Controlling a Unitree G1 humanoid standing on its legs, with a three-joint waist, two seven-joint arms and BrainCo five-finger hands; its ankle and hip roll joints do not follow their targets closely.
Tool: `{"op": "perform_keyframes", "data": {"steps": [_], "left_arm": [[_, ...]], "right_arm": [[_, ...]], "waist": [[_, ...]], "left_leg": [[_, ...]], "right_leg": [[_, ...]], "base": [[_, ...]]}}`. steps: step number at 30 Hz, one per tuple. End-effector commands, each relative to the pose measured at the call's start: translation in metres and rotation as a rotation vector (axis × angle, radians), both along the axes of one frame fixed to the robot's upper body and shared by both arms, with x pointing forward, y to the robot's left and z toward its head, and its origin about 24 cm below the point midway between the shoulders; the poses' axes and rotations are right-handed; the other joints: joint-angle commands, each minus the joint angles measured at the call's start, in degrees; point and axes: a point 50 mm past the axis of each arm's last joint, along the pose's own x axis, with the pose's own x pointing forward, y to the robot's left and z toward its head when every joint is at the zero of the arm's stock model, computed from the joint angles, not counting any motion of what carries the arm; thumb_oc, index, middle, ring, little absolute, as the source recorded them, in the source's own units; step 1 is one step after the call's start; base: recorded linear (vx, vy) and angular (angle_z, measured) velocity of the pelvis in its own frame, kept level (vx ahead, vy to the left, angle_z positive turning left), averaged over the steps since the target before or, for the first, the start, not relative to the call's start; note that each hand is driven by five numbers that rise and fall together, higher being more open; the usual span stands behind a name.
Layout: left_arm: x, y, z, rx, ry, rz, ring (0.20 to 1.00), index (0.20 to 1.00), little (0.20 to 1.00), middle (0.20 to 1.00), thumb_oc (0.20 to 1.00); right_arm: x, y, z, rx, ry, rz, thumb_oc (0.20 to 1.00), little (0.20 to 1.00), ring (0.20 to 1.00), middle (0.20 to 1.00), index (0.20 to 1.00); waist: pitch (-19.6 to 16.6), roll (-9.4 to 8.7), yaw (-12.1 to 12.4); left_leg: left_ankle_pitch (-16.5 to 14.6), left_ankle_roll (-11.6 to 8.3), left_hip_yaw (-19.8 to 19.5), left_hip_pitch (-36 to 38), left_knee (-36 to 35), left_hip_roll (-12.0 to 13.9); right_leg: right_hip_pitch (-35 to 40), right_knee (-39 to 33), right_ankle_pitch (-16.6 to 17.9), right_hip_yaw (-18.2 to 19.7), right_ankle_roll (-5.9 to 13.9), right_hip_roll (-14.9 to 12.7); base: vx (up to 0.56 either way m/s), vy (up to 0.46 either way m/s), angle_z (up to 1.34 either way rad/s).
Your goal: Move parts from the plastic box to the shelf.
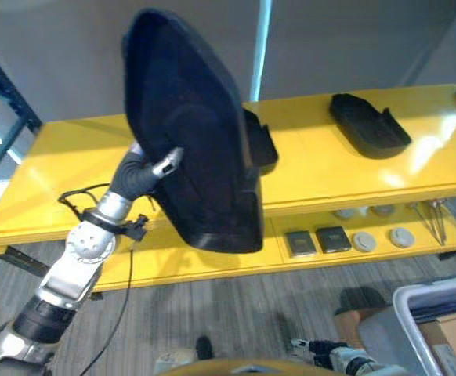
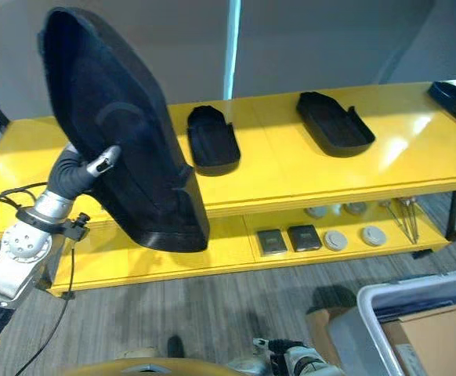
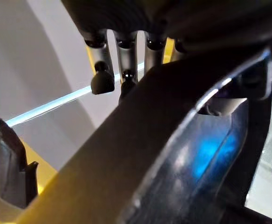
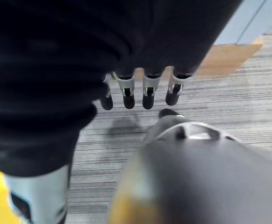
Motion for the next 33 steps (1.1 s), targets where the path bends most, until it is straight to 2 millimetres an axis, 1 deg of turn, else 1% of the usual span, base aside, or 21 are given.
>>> {"op": "perform_keyframes", "data": {"steps": [1,3,4,6,9,10,11,12,13,14,15,16,18,19,21,24,28,29,30,32,33], "left_arm": [[-0.007,-0.001,0.020,-0.138,-0.095,-0.052,0.200,0.200,0.200,0.200,0.200],[-0.008,-0.006,0.017,-0.149,-0.088,-0.062,0.200,0.200,0.200,0.200,0.200],[-0.010,-0.009,0.015,-0.158,-0.084,-0.064,0.200,0.200,0.200,0.200,0.200],[-0.010,-0.010,0.013,-0.148,-0.095,-0.042,0.200,0.200,0.200,0.200,0.200],[-0.005,-0.002,0.016,-0.126,-0.117,0.041,0.200,0.200,0.200,0.200,0.200],[-0.003,0.000,0.017,-0.122,-0.117,0.054,0.200,0.200,0.200,0.200,0.200],[-0.002,0.002,0.017,-0.114,-0.113,0.055,0.200,0.200,0.200,0.200,0.200],[-0.001,0.003,0.017,-0.101,-0.107,0.048,0.200,0.200,0.200,0.200,0.200],[0.000,0.005,0.014,-0.078,-0.096,0.041,0.200,0.200,0.200,0.200,0.200],[0.000,0.008,0.008,-0.053,-0.081,0.071,0.200,0.200,0.200,0.200,0.200],[0.000,0.008,0.008,-0.054,-0.081,0.071,0.200,0.200,0.200,0.200,0.200],[0.001,0.012,0.003,-0.034,-0.058,0.120,0.200,0.200,0.200,0.200,0.200],[0.006,0.021,-0.004,0.033,-0.026,0.220,0.200,0.200,0.200,0.200,0.200],[0.009,0.027,-0.008,0.057,0.002,0.260,0.200,0.200,0.200,0.200,0.200],[0.015,0.037,-0.011,0.086,0.036,0.310,0.200,0.200,0.200,0.200,0.200],[0.024,0.059,-0.017,0.126,0.129,0.399,0.200,0.200,0.200,0.200,0.200],[0.030,0.082,-0.020,0.108,0.211,0.460,0.200,0.200,0.200,0.200,0.200],[0.034,0.094,-0.022,0.101,0.248,0.488,0.200,0.200,0.200,0.200,0.200],[0.034,0.095,-0.023,0.098,0.257,0.489,0.200,0.200,0.200,0.200,0.200],[0.039,0.107,-0.020,0.053,0.294,0.505,0.200,0.200,0.200,0.200,0.200],[0.046,0.120,-0.017,0.020,0.337,0.510,0.200,0.200,0.200,0.200,0.200]], "right_arm": [[-0.004,-0.010,0.002,-0.047,0.005,-0.012,1.000,1.000,1.000,1.000,1.000],[-0.006,-0.012,0.002,-0.051,-0.004,-0.027,1.000,1.000,1.000,1.000,1.000],[-0.009,-0.014,0.001,-0.038,-0.002,-0.052,1.000,1.000,1.000,1.000,1.000],[-0.014,-0.015,0.001,-0.002,0.030,-0.071,1.000,1.000,1.000,1.000,1.000],[-0.021,-0.013,-0.001,0.031,0.097,0.016,1.000,1.000,1.000,1.000,1.000],[-0.024,-0.015,-0.002,0.017,0.115,0.045,1.000,1.000,1.000,1.000,1.000],[-0.028,-0.018,-0.002,0.003,0.132,0.046,1.000,1.000,1.000,1.000,1.000],[-0.032,-0.020,-0.002,0.001,0.149,0.013,1.000,1.000,1.000,1.000,1.000],[-0.040,-0.024,-0.002,0.023,0.146,-0.103,1.000,1.000,1.000,1.000,1.000],[-0.042,-0.027,-0.001,0.081,0.123,-0.257,1.000,1.000,1.000,1.000,1.000],[-0.042,-0.027,-0.001,0.081,0.123,-0.257,1.000,1.000,1.000,1.000,1.000],[-0.041,-0.028,0.000,0.114,0.142,-0.273,1.000,1.000,1.000,1.000,1.000],[-0.042,-0.030,0.001,0.103,0.187,-0.158,1.000,1.000,1.000,1.000,1.000],[-0.043,-0.032,0.001,0.085,0.207,-0.073,1.000,1.000,1.000,1.000,1.000],[-0.043,-0.031,0.001,0.083,0.198,-0.058,1.000,1.000,1.000,1.000,1.000],[-0.048,-0.029,-0.001,0.071,0.190,-0.176,1.000,1.000,1.000,1.000,1.000],[-0.063,-0.018,-0.006,0.110,0.238,-0.177,1.000,1.000,1.000,1.000,1.000],[-0.070,-0.013,-0.010,0.051,0.224,-0.173,1.000,1.000,1.000,1.000,1.000],[-0.071,-0.013,-0.010,0.042,0.221,-0.171,1.000,1.000,1.000,1.000,1.000],[-0.077,-0.013,-0.011,0.040,0.222,-0.159,1.000,1.000,1.000,1.000,1.000],[-0.083,-0.012,-0.011,0.063,0.240,-0.141,1.000,1.000,1.000,1.000,1.000]], "waist": [[-0.63,-0.35,-0.16],[-0.59,-1.03,-0.81],[-0.58,-1.59,-1.29],[-0.65,-2.32,-1.77],[0.07,-3.43,-1.44],[1.08,-3.94,-0.94],[2.17,-4.28,-0.23],[2.84,-4.33,0.21],[3.20,-4.21,0.43],[2.54,-3.55,-0.14],[2.62,-3.57,-0.07],[1.74,-2.64,-0.78],[0.87,-1.58,-1.15],[0.69,-1.14,-1.04],[0.57,-0.61,-1.02],[0.52,1.38,-1.49],[0.51,1.92,-2.03],[0.48,1.94,-2.42],[0.49,1.89,-2.55],[0.56,1.67,-3.46],[0.70,1.60,-4.37]], "left_leg": [[-6.57,-4.38,-4.17,1.14,-0.07,4.55],[-6.77,-3.86,-6.25,0.82,-0.07,2.83],[-6.96,-3.41,-7.97,0.81,-0.07,1.24],[-7.81,-2.77,-8.94,0.73,0.48,-0.73],[-10.83,-2.77,-6.98,-2.37,9.62,-2.46],[-11.07,-3.48,-6.10,-5.96,16.96,-2.78],[-9.77,-4.66,-5.97,-10.17,24.08,-2.64],[-8.55,-5.71,-6.10,-13.08,28.01,-2.05],[-6.83,-7.27,-5.51,-15.25,29.66,0.25],[-5.17,-8.29,-4.64,-13.81,25.28,3.76],[-5.02,-8.33,-4.55,-13.46,24.89,3.71],[-3.62,-8.83,-4.37,-10.97,17.92,6.29],[-0.16,-10.30,-5.08,-7.68,8.32,9.22],[0.97,-10.88,-6.78,-7.27,6.29,9.96],[0.07,-10.92,-6.56,-6.31,4.01,9.95],[0.00,-10.65,-5.29,-4.50,0.25,8.77],[-0.82,-9.96,-4.32,-4.31,-0.07,7.54],[-1.33,-9.57,-4.14,-4.16,-0.07,6.99],[-1.46,-9.49,-4.12,-4.10,-0.07,6.89],[-2.13,-9.12,-3.55,-4.09,-0.07,6.52],[-2.62,-8.96,-3.00,-4.43,-0.07,6.33]], "right_leg": [[-1.66,-6.37,-4.75,1.40,-2.96,9.72],[-1.35,-8.53,-5.72,3.43,-4.79,14.09],[-1.29,-9.97,-5.73,5.76,-5.76,16.60],[-1.17,-12.53,-5.00,8.34,-6.41,18.23],[-1.51,-13.28,-4.20,9.36,-6.74,16.99],[-0.87,-13.48,-4.19,9.18,-7.16,15.97],[0.30,-14.20,-4.06,8.86,-7.64,15.36],[1.25,-14.88,-3.91,8.74,-7.90,15.27],[2.33,-15.44,-3.94,8.53,-8.01,15.33],[2.50,-15.65,-4.19,8.35,-7.83,15.27],[2.63,-15.66,-4.19,8.43,-7.84,15.22],[2.62,-15.86,-4.48,8.91,-7.56,15.14],[3.40,-16.80,-4.86,10.18,-7.24,14.52],[3.58,-16.66,-5.23,11.11,-7.00,13.95],[3.57,-16.09,-6.01,10.94,-6.62,12.82],[3.47,-14.59,-6.68,8.87,-5.67,11.35],[3.47,-15.53,-5.32,7.83,-4.57,10.26],[3.38,-16.35,-4.61,7.83,-3.98,9.86],[3.36,-16.51,-4.50,7.91,-3.85,9.77],[2.53,-17.05,-3.98,8.31,-3.29,9.30],[1.42,-17.29,-3.50,8.81,-2.56,8.12]], "base": [[0.06,0.114,0.83],[0.07,0.075,0.50],[0.08,0.054,0.58],[0.08,-0.024,0.68],[0.02,-0.094,0.36],[-0.04,-0.106,-0.10],[-0.04,-0.111,-0.01],[0.01,-0.073,0.02],[0.09,0.080,0.25],[0.10,0.106,0.31],[0.17,0.258,0.35],[0.16,0.257,0.17],[0.21,0.368,0.03],[0.15,0.330,-0.19],[0.09,0.314,-0.28],[0.12,0.275,-0.17],[0.14,0.141,0.00],[0.16,0.099,0.01],[0.14,0.072,0.04],[0.09,0.055,-0.08],[0.08,0.060,-0.15]]}}
